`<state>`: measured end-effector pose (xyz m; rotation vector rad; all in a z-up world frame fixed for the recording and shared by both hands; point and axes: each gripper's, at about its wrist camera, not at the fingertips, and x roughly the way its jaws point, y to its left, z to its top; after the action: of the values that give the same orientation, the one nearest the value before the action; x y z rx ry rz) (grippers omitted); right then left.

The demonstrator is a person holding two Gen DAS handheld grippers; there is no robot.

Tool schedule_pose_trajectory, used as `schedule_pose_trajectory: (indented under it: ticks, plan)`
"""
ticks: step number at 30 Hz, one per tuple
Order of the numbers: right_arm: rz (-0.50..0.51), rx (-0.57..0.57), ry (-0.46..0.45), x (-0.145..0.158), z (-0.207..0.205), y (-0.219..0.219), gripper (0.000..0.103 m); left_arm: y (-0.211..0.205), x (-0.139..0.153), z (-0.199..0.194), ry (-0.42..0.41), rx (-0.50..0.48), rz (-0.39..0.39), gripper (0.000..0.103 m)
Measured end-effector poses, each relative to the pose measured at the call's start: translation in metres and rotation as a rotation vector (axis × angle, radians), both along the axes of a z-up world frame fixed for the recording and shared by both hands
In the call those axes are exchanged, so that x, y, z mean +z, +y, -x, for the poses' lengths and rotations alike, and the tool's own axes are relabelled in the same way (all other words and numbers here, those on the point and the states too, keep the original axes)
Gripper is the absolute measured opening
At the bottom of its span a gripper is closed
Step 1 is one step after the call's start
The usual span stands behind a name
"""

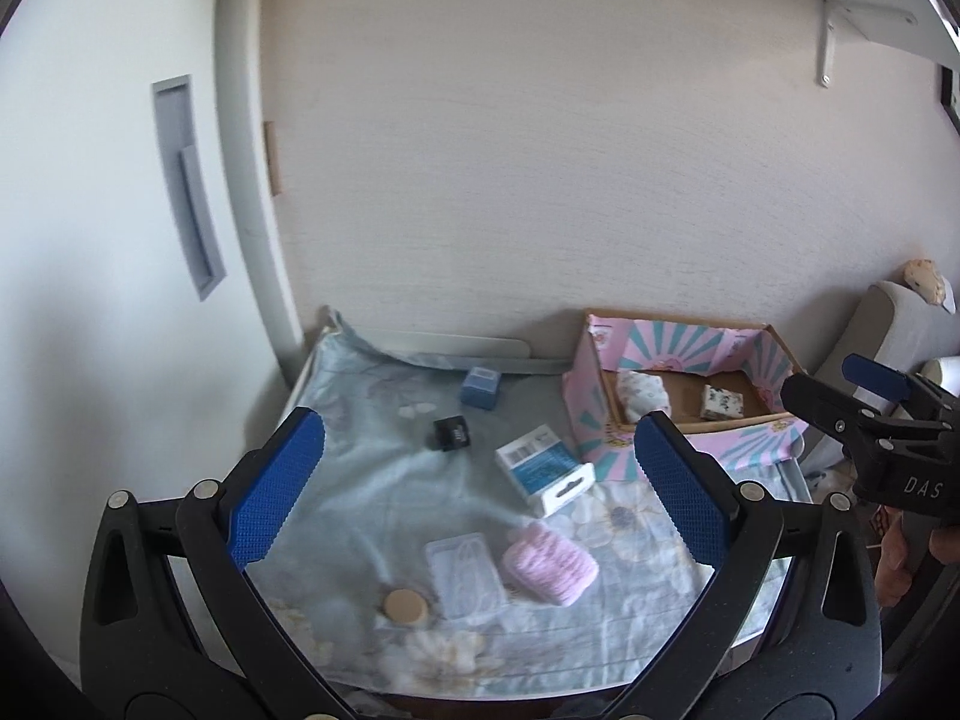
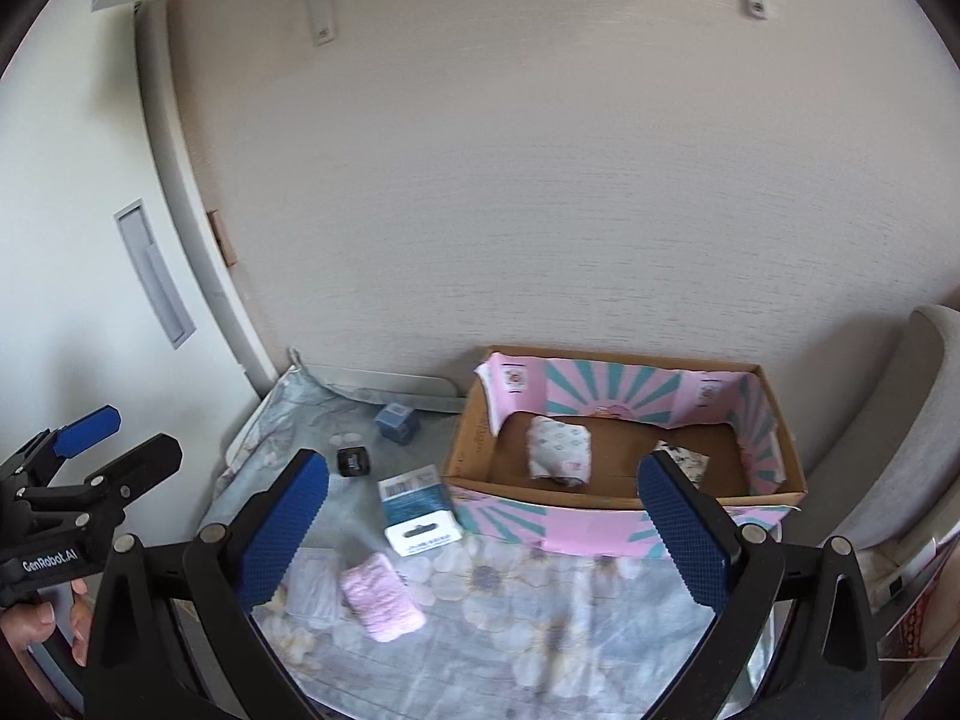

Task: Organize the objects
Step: 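Withdraw both grippers from the box back toward the remaining items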

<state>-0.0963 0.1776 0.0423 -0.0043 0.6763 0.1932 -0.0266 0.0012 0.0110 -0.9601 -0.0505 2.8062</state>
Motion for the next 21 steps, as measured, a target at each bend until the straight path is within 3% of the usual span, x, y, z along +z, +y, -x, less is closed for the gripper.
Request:
schedule_pose_trajectory:
  ticks: [12, 21]
  plan:
    - [-0.003, 0.05, 0.009, -0.005, -0.006, 0.043, 0.103, -0.067, -0.004, 0.004, -0.008, 0.04, -0.028, 0.103]
    - [0.024, 0.079, 0.072, -0.037, -0.013, 0.07, 0.103, -0.079, -0.043, 0.011, -0.064, -0.08, -0.048, 0.103]
